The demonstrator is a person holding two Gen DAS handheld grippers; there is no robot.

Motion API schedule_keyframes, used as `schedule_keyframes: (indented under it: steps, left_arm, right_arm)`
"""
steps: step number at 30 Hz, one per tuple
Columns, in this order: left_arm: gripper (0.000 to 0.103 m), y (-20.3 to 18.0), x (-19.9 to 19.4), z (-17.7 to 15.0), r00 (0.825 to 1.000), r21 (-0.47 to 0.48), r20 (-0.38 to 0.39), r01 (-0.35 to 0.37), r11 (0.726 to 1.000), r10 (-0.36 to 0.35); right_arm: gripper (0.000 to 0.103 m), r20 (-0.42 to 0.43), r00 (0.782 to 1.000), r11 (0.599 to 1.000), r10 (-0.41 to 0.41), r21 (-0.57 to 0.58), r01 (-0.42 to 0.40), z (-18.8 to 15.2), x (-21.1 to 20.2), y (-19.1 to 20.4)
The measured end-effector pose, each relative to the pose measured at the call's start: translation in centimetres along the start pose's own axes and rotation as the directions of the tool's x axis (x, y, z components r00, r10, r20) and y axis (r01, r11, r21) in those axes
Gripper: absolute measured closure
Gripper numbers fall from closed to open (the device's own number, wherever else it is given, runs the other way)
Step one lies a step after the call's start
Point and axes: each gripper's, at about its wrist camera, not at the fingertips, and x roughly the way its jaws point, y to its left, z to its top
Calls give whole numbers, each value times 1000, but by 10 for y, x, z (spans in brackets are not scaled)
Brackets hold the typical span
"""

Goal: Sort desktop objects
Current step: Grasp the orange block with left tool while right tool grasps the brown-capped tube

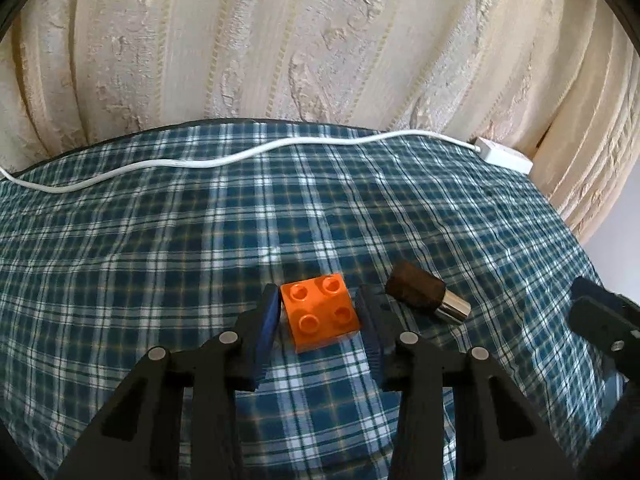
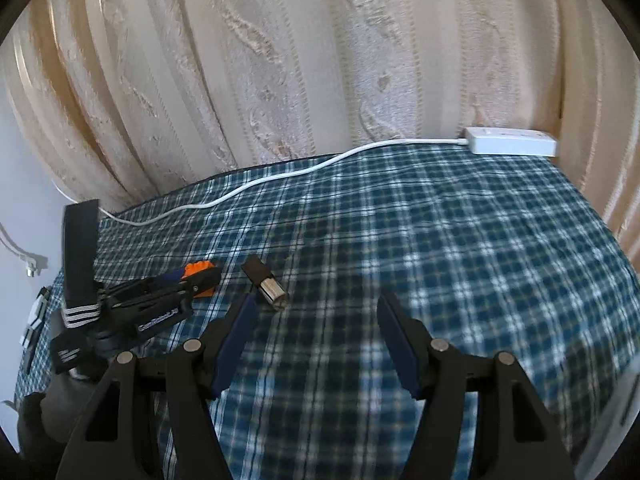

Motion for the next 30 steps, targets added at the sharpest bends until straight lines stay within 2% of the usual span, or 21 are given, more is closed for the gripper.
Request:
schedule_keyframes:
  steps: [4,10,18,21,23,25,30]
  left_arm:
    - [61,7,-2,2,1000,-15,10,-15,1000,15]
    - [61,12,-3,0,1000,-38,3,-15,999,15]
    - [61,19,0,-3,1000,-72,-13,-8,997,7]
    - [61,20,-2,-5,1000,-74,-11,-10,997,9]
    - [61,19,-3,-5,1000,-70,-13,-10,997,9]
    - [61,17,-2,-4,1000,-66,-14,-9,998,9]
    - [61,13,0,-3,1000,-64,-15,2,998,-3]
  right_arm:
    - [36,-26,1000,999,12,-48,-13,3,24,14]
    - [50,-83,996,990,28,-135,-39,3,59,34]
    - [54,-142,990,980,19,-192,-46,2,96,46]
    - [60,-153,988,978,16,-205,-47,2,100,49]
    - [72,-166,986,974,10,-222,-47,1,103,52]
    - [80,-165,986,971,1,-236,-40,0,104,54]
    - [80,-158,987,978,-6,-206,-27,-1,100,50]
